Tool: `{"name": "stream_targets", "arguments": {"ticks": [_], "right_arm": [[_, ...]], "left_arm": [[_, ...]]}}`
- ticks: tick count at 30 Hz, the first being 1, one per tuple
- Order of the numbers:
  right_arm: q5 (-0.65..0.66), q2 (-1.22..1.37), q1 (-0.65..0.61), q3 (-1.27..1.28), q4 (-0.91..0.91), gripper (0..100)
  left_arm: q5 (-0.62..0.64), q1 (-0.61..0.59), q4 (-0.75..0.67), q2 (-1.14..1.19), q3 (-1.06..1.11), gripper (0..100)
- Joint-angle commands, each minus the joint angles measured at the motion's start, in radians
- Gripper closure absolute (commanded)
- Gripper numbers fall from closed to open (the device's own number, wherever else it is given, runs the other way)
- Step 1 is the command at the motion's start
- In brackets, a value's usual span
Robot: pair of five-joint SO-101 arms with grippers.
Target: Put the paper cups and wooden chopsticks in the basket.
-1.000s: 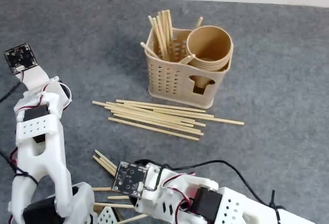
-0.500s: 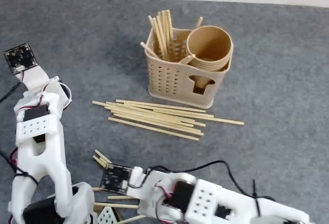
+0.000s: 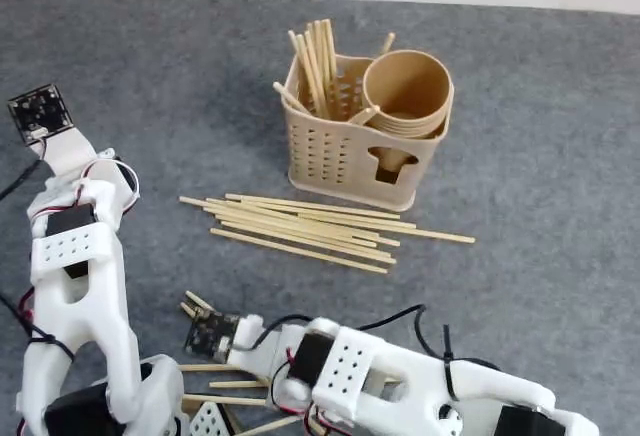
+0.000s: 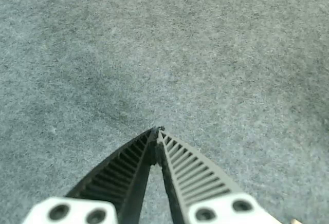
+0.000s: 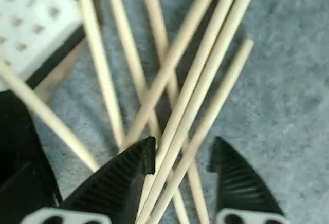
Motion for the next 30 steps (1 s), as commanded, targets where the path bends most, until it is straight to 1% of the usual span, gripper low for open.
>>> {"name": "stream_targets", "arguments": {"ticks": [1,4,10,14,15,19,27,30], "right_arm": [[0.029,0.002,0.048,-0.035,-0.024,90.2],[0.083,0.002,0.076,-0.035,-0.021,91.0],[0.086,0.002,0.140,-0.038,-0.019,91.3],[0.084,0.002,0.174,-0.097,-0.005,99.0],[0.084,0.002,0.182,-0.113,0.016,99.6],[0.084,0.002,0.186,-0.150,0.076,99.3],[0.081,0.001,0.191,-0.154,0.102,99.3],[0.081,-0.012,0.237,-0.211,0.165,99.3]], "left_arm": [[0.002,-0.007,-0.018,-0.025,-0.005,99],[0.002,-0.007,-0.018,-0.025,-0.005,99],[0.002,-0.007,-0.018,-0.025,-0.005,99],[0.002,-0.007,-0.018,-0.025,-0.005,99],[0.002,-0.007,-0.018,-0.025,-0.005,99],[0.002,-0.007,-0.018,-0.025,-0.005,99],[0.002,-0.008,-0.018,-0.025,-0.005,99],[0.002,-0.008,-0.018,-0.025,-0.005,99]]}}
